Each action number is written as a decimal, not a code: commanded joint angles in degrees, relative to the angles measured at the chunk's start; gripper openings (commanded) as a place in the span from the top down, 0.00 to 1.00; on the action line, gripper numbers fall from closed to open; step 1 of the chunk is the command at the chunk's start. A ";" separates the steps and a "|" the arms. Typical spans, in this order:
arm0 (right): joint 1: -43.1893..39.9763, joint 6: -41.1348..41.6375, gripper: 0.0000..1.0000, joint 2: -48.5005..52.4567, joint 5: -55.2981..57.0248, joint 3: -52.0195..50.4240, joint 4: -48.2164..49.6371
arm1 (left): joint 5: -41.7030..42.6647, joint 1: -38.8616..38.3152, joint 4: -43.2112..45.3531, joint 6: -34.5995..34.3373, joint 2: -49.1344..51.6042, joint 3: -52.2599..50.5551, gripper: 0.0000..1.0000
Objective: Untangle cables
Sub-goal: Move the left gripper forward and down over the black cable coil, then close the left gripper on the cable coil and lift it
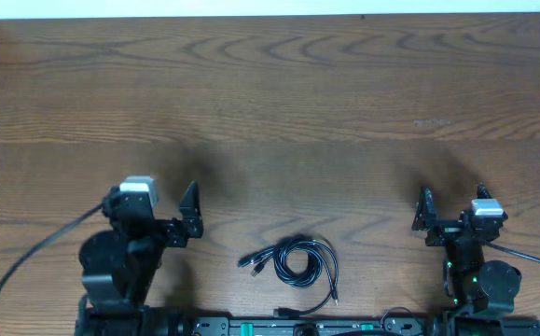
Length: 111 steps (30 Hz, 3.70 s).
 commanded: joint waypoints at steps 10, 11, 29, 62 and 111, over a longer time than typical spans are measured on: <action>0.35 -0.70 0.01 -0.17 0.46 -0.07 -0.24 | 9.42 -0.20 -16.55 14.78 15.85 14.29 0.02; 0.35 -0.70 0.01 -0.17 0.46 -0.07 -0.24 | 9.42 -0.20 -17.42 15.26 16.59 14.86 0.02; 0.35 -0.70 0.01 -0.17 0.46 -0.07 -0.24 | 12.61 -8.96 -22.01 20.92 29.99 17.03 0.02; 0.35 -0.70 0.01 -0.17 0.46 -0.07 -0.24 | 5.27 -22.03 -24.79 23.52 50.14 16.92 0.02; 0.35 -0.70 0.01 -0.20 0.46 -0.07 -0.24 | 4.57 -42.86 -10.75 30.99 61.70 13.75 0.02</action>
